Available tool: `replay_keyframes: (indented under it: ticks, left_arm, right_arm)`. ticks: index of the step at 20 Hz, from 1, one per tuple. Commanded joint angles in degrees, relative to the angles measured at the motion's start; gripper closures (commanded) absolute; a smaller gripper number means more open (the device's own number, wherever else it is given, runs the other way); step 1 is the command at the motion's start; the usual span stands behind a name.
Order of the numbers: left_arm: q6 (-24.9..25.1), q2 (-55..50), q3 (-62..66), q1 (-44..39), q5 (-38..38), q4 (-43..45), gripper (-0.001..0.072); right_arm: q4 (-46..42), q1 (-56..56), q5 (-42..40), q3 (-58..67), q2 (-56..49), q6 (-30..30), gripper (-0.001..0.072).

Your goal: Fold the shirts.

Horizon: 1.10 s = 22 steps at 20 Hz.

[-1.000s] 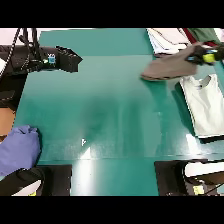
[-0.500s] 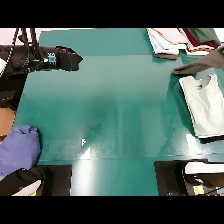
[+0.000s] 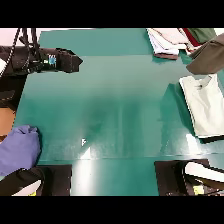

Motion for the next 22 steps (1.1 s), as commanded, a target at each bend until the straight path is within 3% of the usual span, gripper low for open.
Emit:
replay_keyframes:
  ticks: [1, 5, 9, 16, 17, 18, 19, 20, 22]
  left_arm:
    - [0.09, -0.04, 0.0, 0.0, -1.44, 0.0, 0.0678]
    - [0.2, -0.04, 0.0, -0.02, -2.45, 0.02, 0.0678]
    - [0.46, -0.04, 0.0, 0.0, -2.73, 0.11, 0.0678]
    - [1.73, -0.04, 0.0, 0.0, -2.84, 0.09, 0.0678]
    - [1.73, -0.04, 0.0, 0.0, -2.86, 0.07, 0.0678]
    - [1.73, -0.04, 0.0, 0.0, -2.89, 0.09, 0.0678]
    - [1.73, -0.04, 0.0, 0.0, -2.89, 0.09, 0.0678]
    - [1.73, -0.04, 0.0, 0.0, -2.86, 0.09, 0.0678]
    - [1.73, -0.04, 0.0, 0.0, -2.86, 0.07, 0.0678]
  right_arm:
    - [-4.24, 0.04, 7.39, -0.04, 1.79, -0.44, 0.0695]
    - [-11.93, -0.9, 12.39, -10.34, 7.48, 0.09, 0.0694]
    - [-12.0, -8.35, 16.59, -26.08, 16.68, 0.09, 0.0695]
    - [-22.36, -16.35, 17.22, -49.11, 28.89, 0.13, 0.069]
    - [-22.8, -16.87, 17.35, -50.88, 29.51, 0.13, 0.0648]
    - [-23.98, -17.77, 17.62, -52.11, 29.86, 0.13, 0.0499]
    - [-25.57, -18.45, 17.68, -52.85, 29.9, 0.13, 0.0298]
    - [-27.47, -18.95, 17.57, -52.96, 29.79, 0.13, 0.0173]
    - [-29.31, -19.32, 17.18, -51.01, 29.79, 0.13, 0.0135]
